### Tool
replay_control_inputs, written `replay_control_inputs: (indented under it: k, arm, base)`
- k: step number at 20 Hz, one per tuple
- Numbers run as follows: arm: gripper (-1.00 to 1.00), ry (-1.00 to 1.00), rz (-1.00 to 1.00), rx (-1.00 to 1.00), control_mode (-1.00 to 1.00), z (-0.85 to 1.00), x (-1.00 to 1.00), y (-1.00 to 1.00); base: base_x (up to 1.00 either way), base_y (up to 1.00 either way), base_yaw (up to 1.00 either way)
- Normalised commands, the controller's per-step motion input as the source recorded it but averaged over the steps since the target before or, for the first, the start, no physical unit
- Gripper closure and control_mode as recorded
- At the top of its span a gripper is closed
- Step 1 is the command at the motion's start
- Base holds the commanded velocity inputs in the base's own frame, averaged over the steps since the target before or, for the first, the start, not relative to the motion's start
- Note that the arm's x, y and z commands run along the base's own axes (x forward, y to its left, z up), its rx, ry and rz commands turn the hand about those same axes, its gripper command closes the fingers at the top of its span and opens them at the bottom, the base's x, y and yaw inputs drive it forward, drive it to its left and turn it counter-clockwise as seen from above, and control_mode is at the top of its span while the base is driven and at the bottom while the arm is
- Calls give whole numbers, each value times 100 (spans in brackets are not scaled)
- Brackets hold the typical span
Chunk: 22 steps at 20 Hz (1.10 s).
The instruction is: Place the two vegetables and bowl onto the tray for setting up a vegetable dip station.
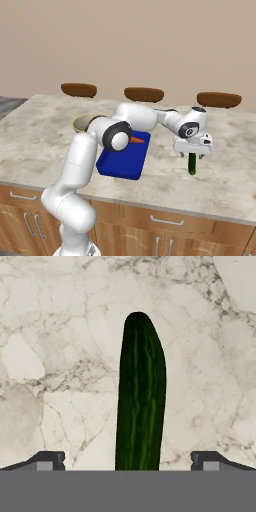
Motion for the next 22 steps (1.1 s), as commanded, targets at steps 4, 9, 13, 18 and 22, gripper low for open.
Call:
replay_control_inputs:
  k: [4, 9, 13, 18, 22]
  arm:
    - [-100, 1, 0, 0, -100, -17, 1, -4]
    - [-100, 1, 0, 0, -100, -21, 0, -1]
    - [-100, 5, 0, 0, -100, -12, 12, -7]
    - [-100, 5, 0, 0, -100, -9, 6, -8]
    - [100, 1, 0, 0, -100, -5, 0, -1]
  base:
    - [0, 0, 0]
    - [0, 0, 0]
    - [0, 0, 0]
    - [0, 0, 0]
    - [0, 0, 0]
